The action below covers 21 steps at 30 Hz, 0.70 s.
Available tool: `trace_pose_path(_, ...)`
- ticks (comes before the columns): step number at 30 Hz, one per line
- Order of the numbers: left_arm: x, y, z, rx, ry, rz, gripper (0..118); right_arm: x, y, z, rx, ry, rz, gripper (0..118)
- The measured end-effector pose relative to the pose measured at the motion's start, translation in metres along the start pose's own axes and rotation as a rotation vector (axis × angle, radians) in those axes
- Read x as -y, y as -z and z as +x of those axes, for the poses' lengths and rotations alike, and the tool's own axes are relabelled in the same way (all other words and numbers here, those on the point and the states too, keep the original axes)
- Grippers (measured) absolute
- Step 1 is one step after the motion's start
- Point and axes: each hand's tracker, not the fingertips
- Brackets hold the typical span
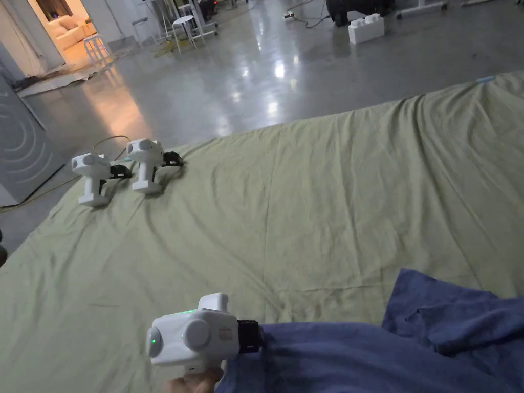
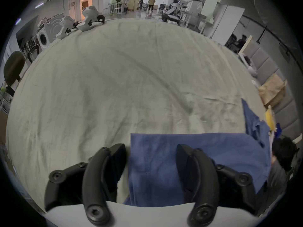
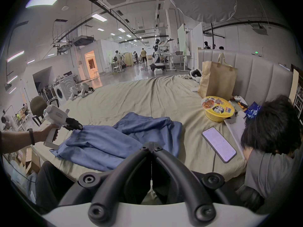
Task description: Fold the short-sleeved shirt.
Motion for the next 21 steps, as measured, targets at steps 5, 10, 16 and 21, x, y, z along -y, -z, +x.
trace_pose_path(5,0.007,-0.006,0.010,-0.040,0.076,0.035,11,0.003,0.003,0.004,0.000,0.002,-0.009,2)
trace_pose_path(10,0.008,0.011,0.009,-0.062,0.096,0.007,7,-0.005,0.016,0.008,-0.010,0.010,-0.031,2)
trace_pose_path(16,0.010,-0.002,0.017,-0.077,0.168,0.021,6,-0.051,0.064,0.031,-0.001,-0.025,-0.053,3)
trace_pose_path(21,0.013,0.004,0.015,-0.066,0.170,-0.014,6,-0.086,0.160,0.057,-0.031,0.025,-0.181,18)
